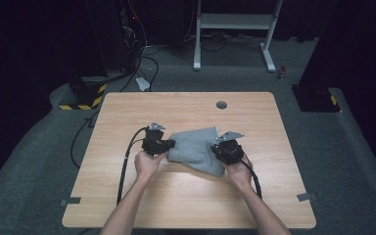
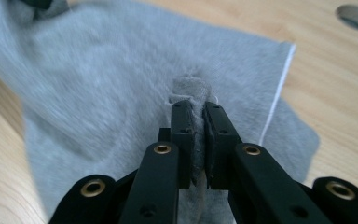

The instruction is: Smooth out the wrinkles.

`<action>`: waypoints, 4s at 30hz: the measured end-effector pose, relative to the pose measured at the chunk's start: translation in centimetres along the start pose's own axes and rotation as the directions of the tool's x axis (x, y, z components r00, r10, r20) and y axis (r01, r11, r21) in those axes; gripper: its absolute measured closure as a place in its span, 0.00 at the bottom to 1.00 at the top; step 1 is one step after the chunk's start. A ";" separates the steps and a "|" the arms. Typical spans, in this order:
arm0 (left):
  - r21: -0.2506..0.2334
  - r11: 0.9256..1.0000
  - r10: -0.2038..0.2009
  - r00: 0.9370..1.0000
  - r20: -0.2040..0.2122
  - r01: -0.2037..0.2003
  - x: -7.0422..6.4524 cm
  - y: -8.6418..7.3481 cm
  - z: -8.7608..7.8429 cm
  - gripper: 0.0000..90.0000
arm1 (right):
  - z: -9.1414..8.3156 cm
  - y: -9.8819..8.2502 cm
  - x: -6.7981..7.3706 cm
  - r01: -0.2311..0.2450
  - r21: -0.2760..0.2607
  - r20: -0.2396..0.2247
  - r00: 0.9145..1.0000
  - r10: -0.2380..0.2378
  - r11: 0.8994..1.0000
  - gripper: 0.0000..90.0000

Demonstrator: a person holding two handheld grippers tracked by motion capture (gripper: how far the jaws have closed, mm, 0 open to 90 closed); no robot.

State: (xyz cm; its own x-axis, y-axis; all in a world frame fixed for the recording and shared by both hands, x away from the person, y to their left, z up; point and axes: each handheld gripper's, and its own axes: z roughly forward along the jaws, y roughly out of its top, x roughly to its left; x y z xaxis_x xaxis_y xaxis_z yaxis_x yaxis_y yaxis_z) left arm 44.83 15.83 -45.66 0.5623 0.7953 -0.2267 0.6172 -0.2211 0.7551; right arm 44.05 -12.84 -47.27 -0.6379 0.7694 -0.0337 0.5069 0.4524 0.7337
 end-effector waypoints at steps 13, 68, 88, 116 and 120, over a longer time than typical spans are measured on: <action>-0.062 0.984 0.174 0.979 0.110 -0.168 -4.1 -5.8 -5.4 0.94 | -5.1 -2.5 2.6 0.092 -0.142 -0.084 0.991 -0.105 0.986 0.92; 0.048 0.980 0.190 0.981 0.028 -0.191 -4.9 -6.6 -1.3 0.54 | -7.0 -6.0 0.9 -0.125 -0.144 -0.146 0.984 0.104 0.982 0.68; 0.015 0.905 0.425 0.905 0.015 -0.425 -6.4 -4.5 -0.4 0.91 | 1.5 -1.2 -2.7 -0.114 0.039 0.054 0.992 0.112 0.993 0.75; 0.149 0.964 0.233 0.969 -0.082 -0.220 -5.0 -8.2 -0.6 0.53 | -4.9 -6.0 1.3 0.018 0.080 -0.067 0.998 -0.013 0.997 0.72; 0.179 0.963 0.223 0.967 -0.120 -0.200 -4.7 -8.4 0.0 0.51 | -5.3 -6.9 0.4 0.009 0.126 -0.024 1.000 -0.006 0.992 0.76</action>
State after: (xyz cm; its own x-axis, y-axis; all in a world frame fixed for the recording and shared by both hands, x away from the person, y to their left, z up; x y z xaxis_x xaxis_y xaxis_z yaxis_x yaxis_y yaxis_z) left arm 37.03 13.92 -50.91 0.6159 0.7875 0.0229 0.5806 -0.4734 0.6624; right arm 37.21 -18.02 -48.74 -0.6547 0.7556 -0.0221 0.5700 0.5128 0.6419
